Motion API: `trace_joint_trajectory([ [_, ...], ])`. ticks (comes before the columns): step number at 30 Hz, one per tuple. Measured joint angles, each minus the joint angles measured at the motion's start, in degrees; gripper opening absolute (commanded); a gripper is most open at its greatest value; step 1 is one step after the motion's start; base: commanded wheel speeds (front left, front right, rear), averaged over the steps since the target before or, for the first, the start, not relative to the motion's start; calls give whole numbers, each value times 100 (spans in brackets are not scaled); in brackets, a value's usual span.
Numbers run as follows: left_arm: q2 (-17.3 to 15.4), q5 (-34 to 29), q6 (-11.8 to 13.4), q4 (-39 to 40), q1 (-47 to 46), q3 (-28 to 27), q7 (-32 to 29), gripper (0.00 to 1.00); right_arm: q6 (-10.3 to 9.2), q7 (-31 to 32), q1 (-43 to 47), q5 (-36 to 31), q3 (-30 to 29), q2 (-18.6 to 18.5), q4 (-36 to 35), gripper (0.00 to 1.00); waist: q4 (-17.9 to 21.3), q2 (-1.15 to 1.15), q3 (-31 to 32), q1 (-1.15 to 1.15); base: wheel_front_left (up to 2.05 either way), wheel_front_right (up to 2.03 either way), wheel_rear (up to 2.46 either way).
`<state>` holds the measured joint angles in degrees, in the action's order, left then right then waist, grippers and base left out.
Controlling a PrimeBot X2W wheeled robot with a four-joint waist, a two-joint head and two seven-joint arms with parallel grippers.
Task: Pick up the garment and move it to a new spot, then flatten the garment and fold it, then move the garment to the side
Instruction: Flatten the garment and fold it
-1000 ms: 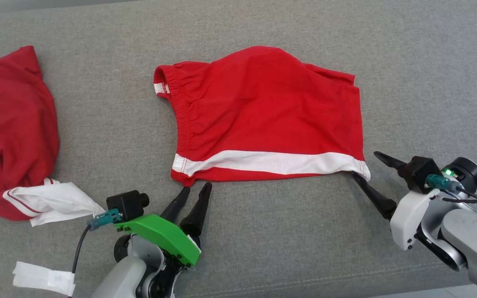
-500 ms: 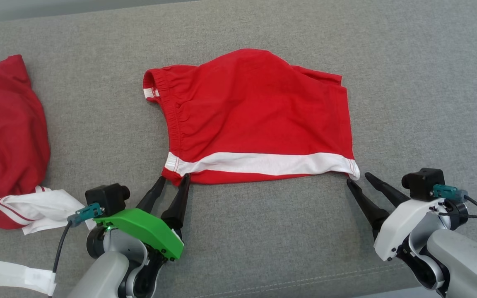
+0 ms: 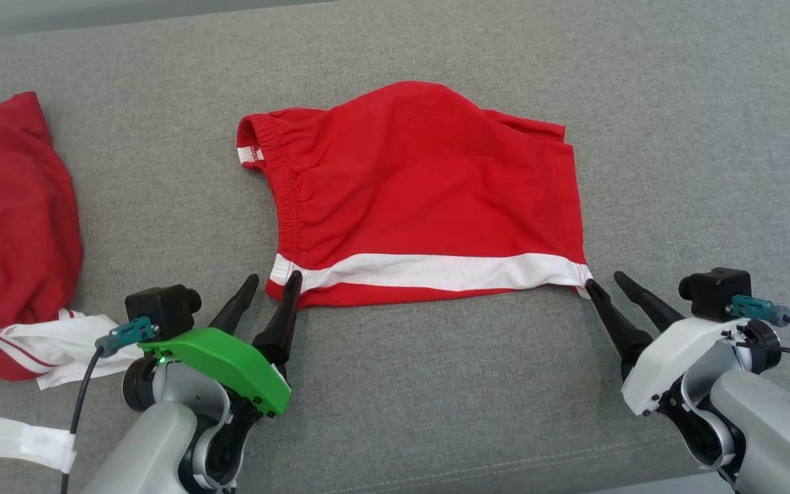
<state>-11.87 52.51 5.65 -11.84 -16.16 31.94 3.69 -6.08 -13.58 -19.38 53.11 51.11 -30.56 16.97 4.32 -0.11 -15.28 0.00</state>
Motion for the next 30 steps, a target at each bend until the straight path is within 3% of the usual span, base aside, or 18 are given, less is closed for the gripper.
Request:
trace_joint_trajectory([
  [6,-37,-30,46,-23,-20,31,-224,100,29,0,-1,-3,-20,3,25,60,12,0,-13,0,0,0,0],
  [11,-56,-47,48,-27,-139,99,-365,100,53,-2,-3,-24,-19,12,68,63,31,0,-28,0,0,0,0],
  [21,-178,-136,99,-51,-269,107,-602,100,114,-8,-4,-70,-15,135,148,53,103,0,-44,0,0,0,0],
  [22,-180,-136,99,-57,-269,110,-638,91,146,-8,-4,-74,-15,146,154,53,112,0,-49,0,0,0,0],
  [25,-186,-137,100,-52,-269,79,-652,80,154,-8,-16,-88,-15,177,158,50,148,0,-71,0,0,0,0],
  [27,-189,-137,100,-51,-275,85,-675,63,162,-9,-19,-100,-21,186,176,49,182,0,-87,0,0,0,0],
  [30,-186,-140,100,-44,-305,125,-719,0,163,-9,-19,-100,-42,185,221,49,213,0,-104,0,0,0,0],
])
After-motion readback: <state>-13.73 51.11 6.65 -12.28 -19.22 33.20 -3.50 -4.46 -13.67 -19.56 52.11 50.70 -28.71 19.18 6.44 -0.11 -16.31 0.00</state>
